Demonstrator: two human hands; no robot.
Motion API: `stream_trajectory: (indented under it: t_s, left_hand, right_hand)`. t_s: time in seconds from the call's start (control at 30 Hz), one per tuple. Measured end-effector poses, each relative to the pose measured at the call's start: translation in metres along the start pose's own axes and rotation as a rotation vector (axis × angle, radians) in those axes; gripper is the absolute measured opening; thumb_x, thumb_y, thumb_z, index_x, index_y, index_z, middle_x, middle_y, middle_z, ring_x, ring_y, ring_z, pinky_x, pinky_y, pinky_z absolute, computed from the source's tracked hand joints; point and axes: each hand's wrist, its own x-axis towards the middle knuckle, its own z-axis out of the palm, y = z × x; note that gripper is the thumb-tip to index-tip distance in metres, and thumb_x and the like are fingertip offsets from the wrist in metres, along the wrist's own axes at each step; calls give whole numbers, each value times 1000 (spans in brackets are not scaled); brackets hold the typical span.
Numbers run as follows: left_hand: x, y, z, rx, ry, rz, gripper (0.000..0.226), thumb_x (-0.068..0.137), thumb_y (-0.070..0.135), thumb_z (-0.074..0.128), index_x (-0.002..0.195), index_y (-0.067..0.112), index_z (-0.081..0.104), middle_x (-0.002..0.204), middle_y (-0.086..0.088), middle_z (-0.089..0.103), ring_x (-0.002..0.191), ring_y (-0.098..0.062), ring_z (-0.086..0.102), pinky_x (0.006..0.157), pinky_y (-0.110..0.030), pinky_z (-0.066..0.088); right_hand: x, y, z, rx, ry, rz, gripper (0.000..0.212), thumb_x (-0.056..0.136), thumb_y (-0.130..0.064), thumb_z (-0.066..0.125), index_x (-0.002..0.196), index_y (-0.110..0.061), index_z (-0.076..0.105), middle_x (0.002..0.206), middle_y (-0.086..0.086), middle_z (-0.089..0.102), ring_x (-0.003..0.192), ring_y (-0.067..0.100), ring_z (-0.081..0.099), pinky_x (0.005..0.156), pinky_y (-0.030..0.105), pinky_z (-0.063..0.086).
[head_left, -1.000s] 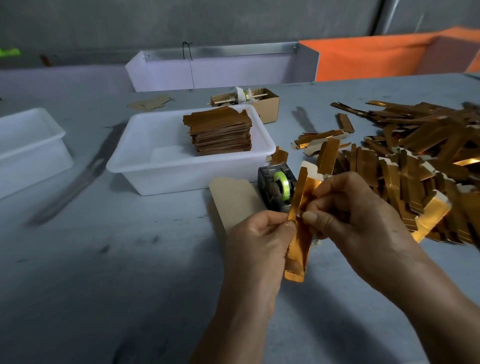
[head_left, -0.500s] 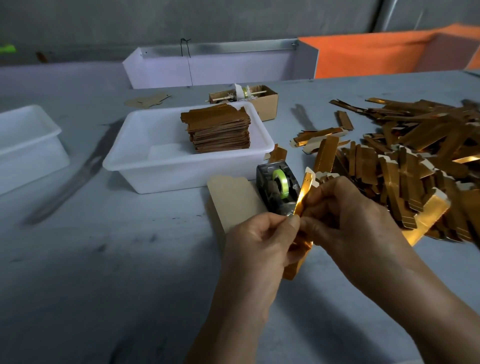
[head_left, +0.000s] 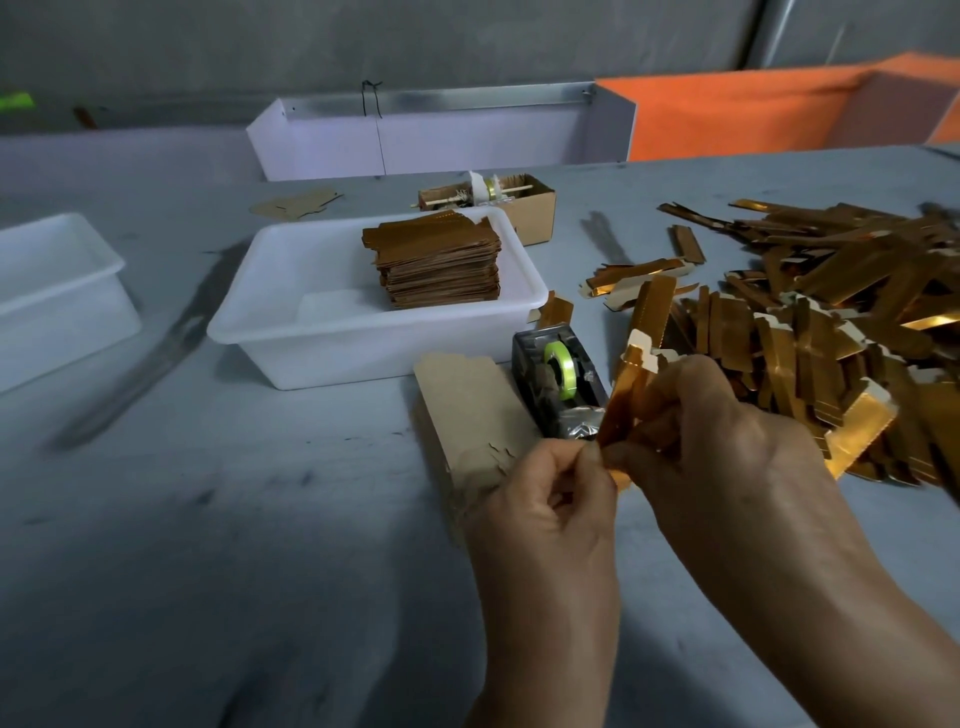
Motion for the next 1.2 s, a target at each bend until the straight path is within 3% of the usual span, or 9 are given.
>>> stream_trajectory:
  t_s: [0.13,0.27,0.47,0.57,0.73,0.9,1.0,1.1,1.2]
  left_hand:
    - [8,1,-11,-2,105,79,11,85,27,61,77,27,69,72,15,72,68,0,69,58,-13,53]
    - [8,4,-13,-23,52,30,12,87,26,62,78,28,69,76,12,73,72,-4,70,62,-17,55]
    - [7,-3,-13,-9,-17,-48,13,90,29,60,81,28,70,76,11,73,73,-6,71,65,-22,58]
    - [8,-5,-15,-63,-55,-179,11,90,26,62,82,28,69,78,8,74,73,-9,72,65,-26,59]
    - [15,-2,-19,-328,-73,-418,16,87,18,66,99,19,57,87,-4,74,70,-15,74,59,-23,58]
    - [17,0,-24,-270,-181,-373,6,90,18,62,94,14,61,87,-7,73,73,-19,74,61,-28,59]
    - [20,1,-29,-167,-267,-324,9,93,23,58,94,16,64,85,-1,74,68,-17,73,59,-26,59]
    - [23,1,-34,40,-308,-228,15,95,30,52,92,21,64,79,0,72,61,-14,71,55,-25,58]
    - [28,2,-36,122,-407,-254,25,96,39,47,89,24,65,81,2,72,72,-10,71,53,-25,56]
  right_hand:
    - [5,16,0,-65,-15,30,45,66,-61,52,91,-28,37,61,-14,41,52,-1,43,46,21,38]
    - [6,20,3,599,-191,209,53,52,-70,51,88,-30,53,83,-8,62,80,6,60,69,26,50]
    - [1,16,21,902,-295,249,35,60,-45,63,82,-18,65,85,11,66,83,21,62,69,26,52]
    - [-1,17,24,941,-302,250,28,63,-41,60,80,-20,65,81,1,68,79,10,63,64,16,44]
    - [-4,19,26,956,-285,209,25,68,-37,58,87,-23,64,83,-9,69,80,1,64,62,7,48]
    - [-4,19,25,928,-272,166,26,67,-37,57,90,-27,64,86,-18,69,82,-6,63,61,2,45]
    - [-3,20,26,893,-264,149,30,64,-42,56,89,-27,63,87,-17,68,83,-4,63,63,11,48]
    - [-2,22,28,862,-249,159,31,61,-44,57,83,-23,62,81,-3,65,80,6,62,67,17,46]
    - [2,31,30,900,-271,236,24,64,-38,57,86,-30,62,80,-4,62,83,11,60,69,21,43]
